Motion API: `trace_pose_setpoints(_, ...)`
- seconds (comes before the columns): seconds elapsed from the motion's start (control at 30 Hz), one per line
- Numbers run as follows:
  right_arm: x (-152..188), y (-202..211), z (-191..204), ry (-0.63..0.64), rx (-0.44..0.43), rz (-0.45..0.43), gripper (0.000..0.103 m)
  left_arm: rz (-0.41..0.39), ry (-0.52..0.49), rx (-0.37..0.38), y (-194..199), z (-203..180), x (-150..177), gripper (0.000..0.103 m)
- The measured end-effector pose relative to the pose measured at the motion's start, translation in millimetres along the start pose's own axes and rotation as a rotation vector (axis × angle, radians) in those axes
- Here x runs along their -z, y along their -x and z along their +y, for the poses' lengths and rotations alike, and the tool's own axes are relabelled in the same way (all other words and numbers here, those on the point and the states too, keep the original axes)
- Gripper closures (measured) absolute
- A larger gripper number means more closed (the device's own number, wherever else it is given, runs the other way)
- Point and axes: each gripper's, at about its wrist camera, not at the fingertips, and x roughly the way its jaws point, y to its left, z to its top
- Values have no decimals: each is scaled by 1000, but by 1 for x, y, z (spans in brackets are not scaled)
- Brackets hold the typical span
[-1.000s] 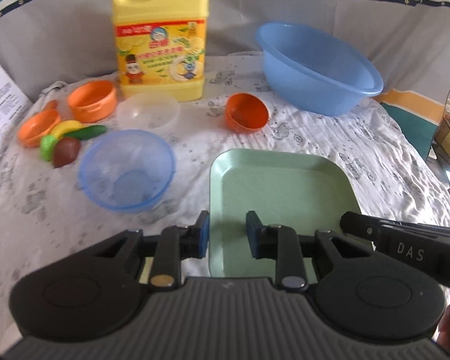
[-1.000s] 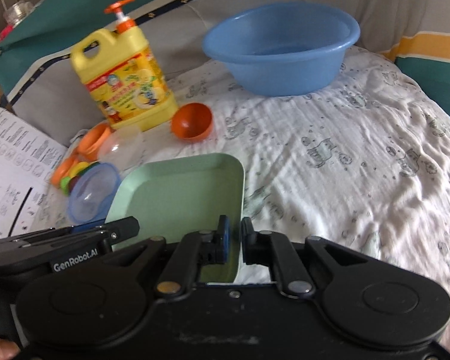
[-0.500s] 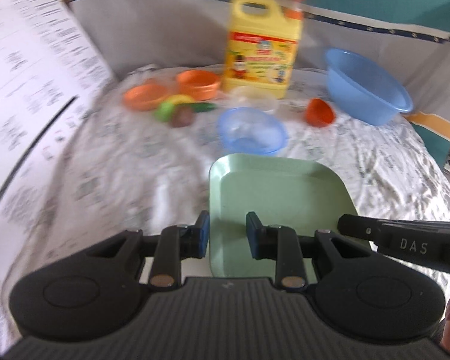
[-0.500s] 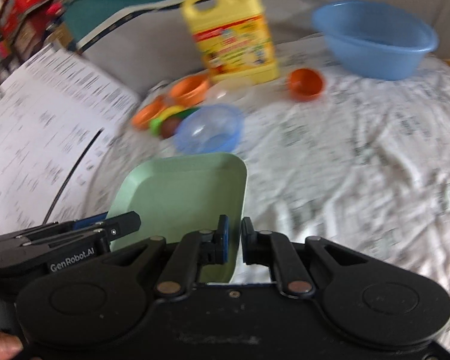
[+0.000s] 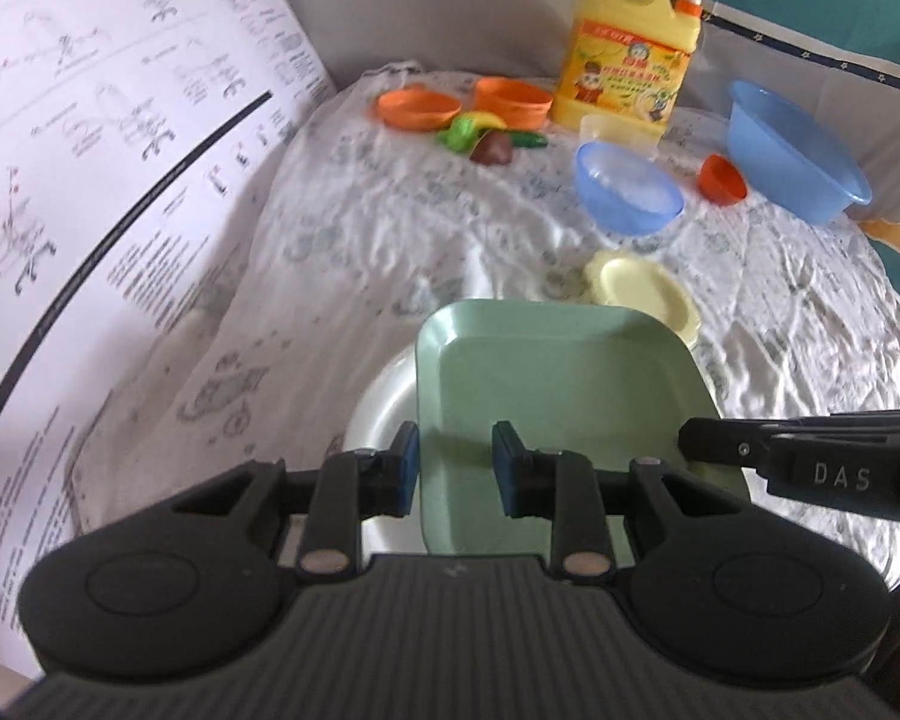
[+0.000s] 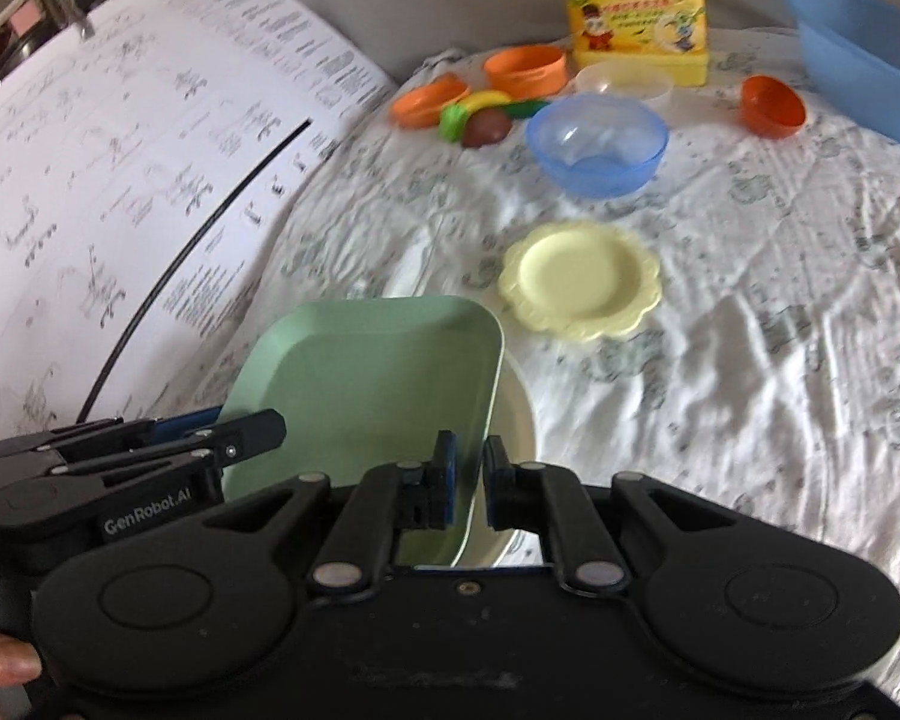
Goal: Organize plates and bowls
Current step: 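Lift the green plate onto the white plate and open the right tool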
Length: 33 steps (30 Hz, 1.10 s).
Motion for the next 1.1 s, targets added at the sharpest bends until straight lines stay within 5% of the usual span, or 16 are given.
trace_pose_setpoints(0.5, 10, -24, 0, 24, 20, 76, 91, 55, -8, 1, -26, 6, 10, 77)
trace_pose_setpoints(0.73, 10, -23, 4, 45, 12, 61, 68, 65, -13, 2, -30, 4, 14, 74)
trace_pose_setpoints(0.83, 8, -19, 3, 38, -5, 50, 57, 47, -14, -4, -27, 4, 13, 50)
trace_pose_setpoints(0.93, 5, -10, 6, 49, -10, 15, 37, 3, -13, -24, -16, 4, 10, 32)
trace_pose_setpoints(1.0, 4, -3, 6, 61, 10, -20, 21, -24, -2, -60, -10, 7, 6, 10)
trace_pose_setpoints(1.1, 0, 8, 2, 53, -1, -59, 5, -52, 51, -62, -2, 17, 1, 0)
